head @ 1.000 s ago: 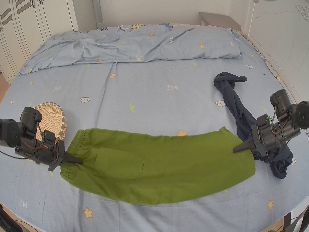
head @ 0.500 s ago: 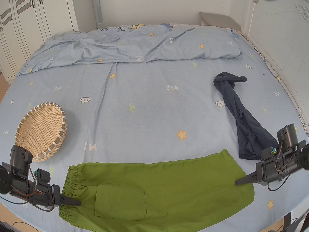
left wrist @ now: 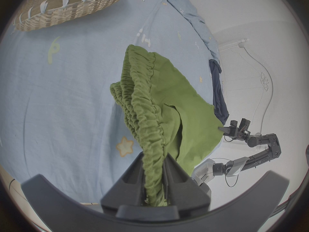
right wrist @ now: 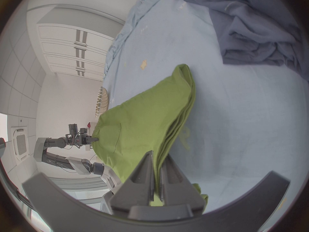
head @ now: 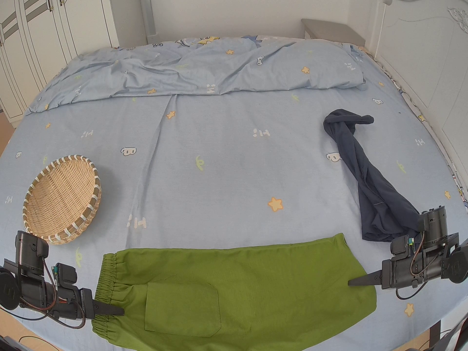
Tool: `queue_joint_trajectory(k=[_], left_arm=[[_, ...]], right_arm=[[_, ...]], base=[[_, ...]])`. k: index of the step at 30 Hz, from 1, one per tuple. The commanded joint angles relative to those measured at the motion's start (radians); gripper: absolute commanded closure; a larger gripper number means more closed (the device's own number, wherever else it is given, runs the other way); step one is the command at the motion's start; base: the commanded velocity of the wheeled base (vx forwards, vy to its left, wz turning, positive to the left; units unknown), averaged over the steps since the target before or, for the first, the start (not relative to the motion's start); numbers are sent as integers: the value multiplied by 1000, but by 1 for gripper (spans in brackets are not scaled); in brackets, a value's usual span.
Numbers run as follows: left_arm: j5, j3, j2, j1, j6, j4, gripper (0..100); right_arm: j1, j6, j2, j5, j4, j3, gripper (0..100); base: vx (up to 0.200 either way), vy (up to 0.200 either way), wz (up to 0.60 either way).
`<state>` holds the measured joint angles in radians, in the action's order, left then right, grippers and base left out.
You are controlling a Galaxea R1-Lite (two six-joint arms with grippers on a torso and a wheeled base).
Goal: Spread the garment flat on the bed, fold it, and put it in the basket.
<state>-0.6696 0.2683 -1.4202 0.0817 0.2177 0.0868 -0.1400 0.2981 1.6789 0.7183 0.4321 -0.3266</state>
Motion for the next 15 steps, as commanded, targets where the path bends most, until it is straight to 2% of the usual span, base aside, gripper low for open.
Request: queue_joint_trajectory(k=[1, 5, 8, 13, 14, 15], left_arm=[[24, 15, -14, 12, 2, 19, 100], [94, 20, -17, 30, 2, 41, 100], [100, 20, -14, 50, 5, 51, 100], [99, 11, -17, 39, 2, 53, 100], [99, 11, -17, 39, 3, 53, 100], [99, 11, -17, 39, 3, 53, 100]], right_arm=[[-1, 27, 41, 15, 69, 54, 100], [-1, 29, 67, 13, 80, 52, 100], [-3, 29, 73, 13, 82, 52, 100], [0, 29, 96, 9, 82, 50, 100], [2, 29, 99, 9, 82, 50, 0], [2, 29, 99, 9, 82, 50, 0]], base=[[0, 0, 0], [0, 0, 0], [0, 0, 0], [0, 0, 0], [0, 0, 0], [0, 0, 0]])
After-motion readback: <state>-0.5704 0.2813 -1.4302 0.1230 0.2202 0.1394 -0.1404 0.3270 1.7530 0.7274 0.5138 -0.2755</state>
